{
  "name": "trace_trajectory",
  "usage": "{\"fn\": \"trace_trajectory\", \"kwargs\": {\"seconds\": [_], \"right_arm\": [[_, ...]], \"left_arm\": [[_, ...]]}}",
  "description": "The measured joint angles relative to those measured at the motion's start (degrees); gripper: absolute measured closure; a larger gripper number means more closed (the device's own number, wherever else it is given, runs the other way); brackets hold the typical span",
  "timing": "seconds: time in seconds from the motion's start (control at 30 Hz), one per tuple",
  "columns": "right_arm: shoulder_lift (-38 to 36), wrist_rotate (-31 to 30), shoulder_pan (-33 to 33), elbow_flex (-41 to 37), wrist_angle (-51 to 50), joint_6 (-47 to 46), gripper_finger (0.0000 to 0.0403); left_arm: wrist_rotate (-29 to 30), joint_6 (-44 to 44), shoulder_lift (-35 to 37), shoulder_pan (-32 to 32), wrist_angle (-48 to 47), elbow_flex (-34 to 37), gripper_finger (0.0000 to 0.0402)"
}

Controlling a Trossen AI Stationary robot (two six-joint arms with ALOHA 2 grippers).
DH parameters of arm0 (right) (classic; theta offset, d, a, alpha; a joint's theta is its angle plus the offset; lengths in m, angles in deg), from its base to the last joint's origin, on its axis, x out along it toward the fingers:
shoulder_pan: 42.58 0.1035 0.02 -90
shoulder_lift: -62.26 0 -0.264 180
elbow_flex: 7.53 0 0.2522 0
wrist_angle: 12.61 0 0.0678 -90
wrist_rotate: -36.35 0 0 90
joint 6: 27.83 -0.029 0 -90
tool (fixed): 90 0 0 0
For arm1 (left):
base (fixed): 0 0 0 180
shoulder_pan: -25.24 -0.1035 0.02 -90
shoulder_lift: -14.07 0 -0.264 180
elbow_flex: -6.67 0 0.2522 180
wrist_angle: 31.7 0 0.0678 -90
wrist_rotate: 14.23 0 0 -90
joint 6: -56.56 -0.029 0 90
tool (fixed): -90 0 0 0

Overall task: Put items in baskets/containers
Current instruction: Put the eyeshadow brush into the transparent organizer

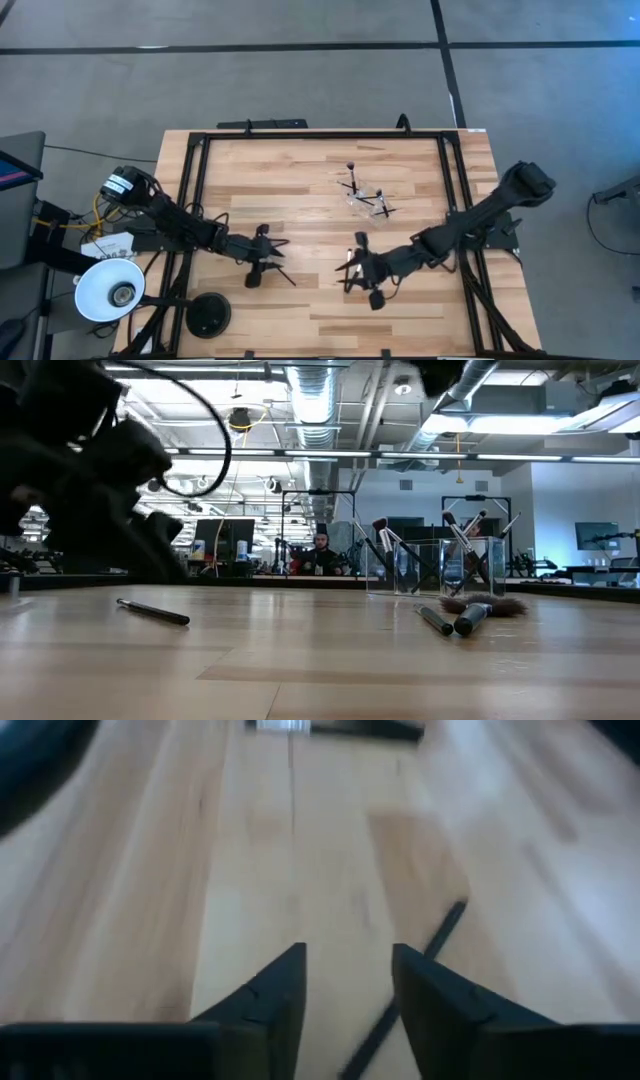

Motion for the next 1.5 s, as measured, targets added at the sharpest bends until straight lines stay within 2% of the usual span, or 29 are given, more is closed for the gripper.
{"fn": "trace_trajectory", "kwargs": {"seconds": [0.07, 0.17, 0.33, 0.43, 0.6, 0.77, 0.83, 0.9, 0.97, 1.23, 1.5], "right_arm": [[2.8, 0.2, -0.8, -2.8, 10.1, -0.1, 0.0290], [6.0, 0.4, -2.8, -3.7, 18.3, -0.1, 0.0290], [10.3, 1.0, -7.3, -1.8, 22.0, -5.1, 0.0290], [12.3, 5.7, -9.5, -1.3, 22.2, -8.7, 0.0290], [15.5, 7.8, -11.3, -1.2, 27.4, -12.8, 0.0290], [19.4, 7.8, -11.7, -1.2, 31.7, -13.3, 0.0290], [21.2, 7.9, -11.7, -0.4, 31.4, -13.3, 0.0289], [23.0, 7.8, -11.6, 0.8, 31.2, -13.3, 0.0283], [24.6, 7.8, -11.7, 2.6, 29.4, -13.3, 0.0271], [30.4, 7.6, -13.5, 12.5, 11.1, -14.1, 0.0203], [38.5, 11.2, -13.5, 20.3, 5.8, -14.7, 0.0202]], "left_arm": [[-1.9, 0.3, 0.0, -0.9, 0.1, 1.7, 0.0241], [-3.6, 0.4, 0.0, -1.6, 0.1, 4.0, 0.0230], [-3.9, 0.1, 0.0, -1.7, 1.5, 5.1, 0.0237], [-3.9, -1.3, 0.0, -1.7, 1.5, 5.1, 0.0247], [-3.5, -1.0, -1.8, -1.7, 2.5, 5.1, 0.0273], [-2.6, 2.0, -6.9, -1.8, 6.3, 4.9, 0.0336], [-2.6, 3.0, -8.3, -1.8, 8.5, 5.0, 0.0371], [-3.0, 3.3, -8.8, -1.9, 10.8, 5.0, 0.0389], [-3.3, 3.3, -9.0, -1.9, 12.4, 5.0, 0.0388], [-4.8, 3.4, -9.2, -1.6, 12.1, 1.5, 0.0389], [-3.8, 3.3, -9.1, -1.7, 12.2, 0.8, 0.0389]]}}
